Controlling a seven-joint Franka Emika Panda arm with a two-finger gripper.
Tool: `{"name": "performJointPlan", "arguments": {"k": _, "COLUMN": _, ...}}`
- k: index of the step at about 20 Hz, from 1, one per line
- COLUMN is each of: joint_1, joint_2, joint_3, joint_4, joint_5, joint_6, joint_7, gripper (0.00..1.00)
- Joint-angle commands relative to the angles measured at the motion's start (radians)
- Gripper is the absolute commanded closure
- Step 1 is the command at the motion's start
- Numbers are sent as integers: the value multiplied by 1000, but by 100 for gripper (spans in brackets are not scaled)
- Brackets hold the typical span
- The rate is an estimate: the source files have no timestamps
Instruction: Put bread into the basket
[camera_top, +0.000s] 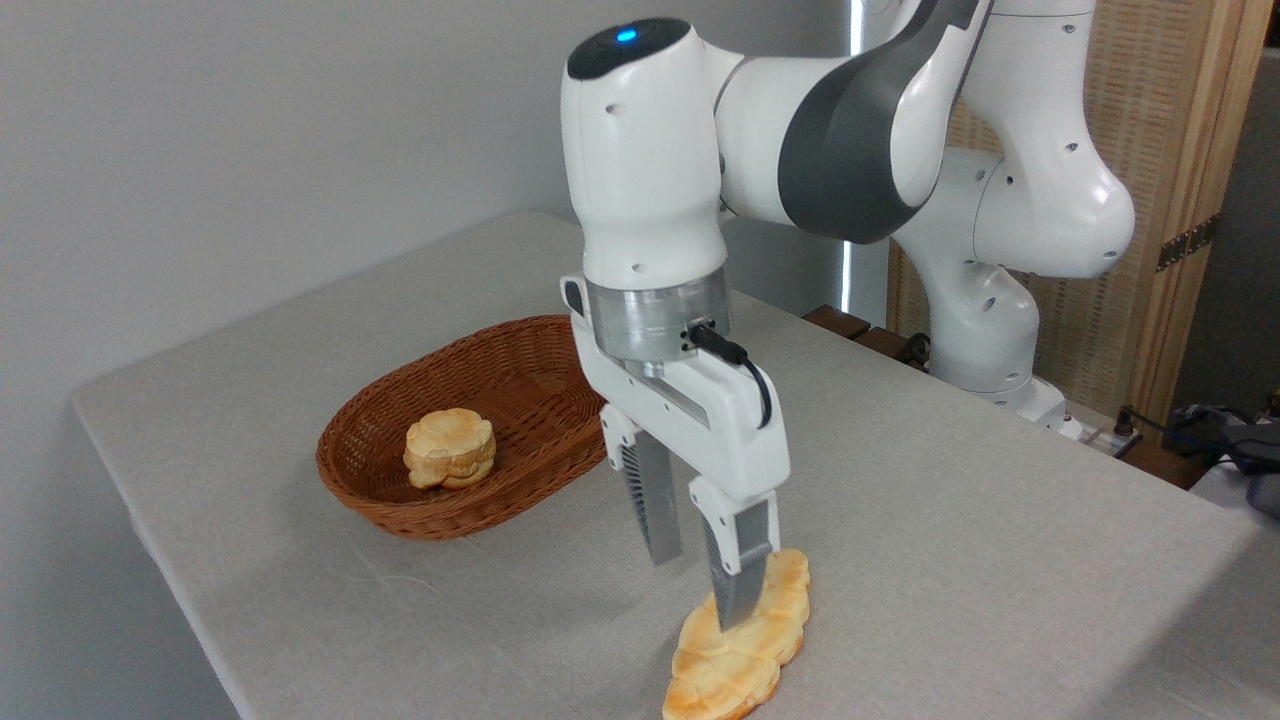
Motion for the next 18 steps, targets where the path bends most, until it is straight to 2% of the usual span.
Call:
{"name": "performJointPlan", "arguments": {"k": 1, "joint_1": -3, "joint_2": -7, "joint_3": 29, "joint_4": -15, "joint_5": 28, "joint_6": 24, "joint_7": 20, "gripper": 0}}
{"name": "performJointPlan", "arguments": {"k": 4, "joint_1": -3, "joint_2": 15, "joint_3": 29, "joint_4": -15, "joint_5": 37, "joint_6": 62, "joint_7": 20, "gripper": 0}}
{"name": "performJointPlan", "arguments": {"k": 6, "joint_1": -3, "joint_2": 16, "joint_3": 29, "joint_4": -15, "joint_5": 69, "joint_6": 61, "joint_7": 21, "gripper": 0}}
{"name": "performJointPlan", "arguments": {"k": 18, "joint_1": -3, "joint_2": 18, "joint_3": 29, "joint_4": -30, "joint_5": 97, "joint_6": 53, "joint_7": 14, "gripper": 0}}
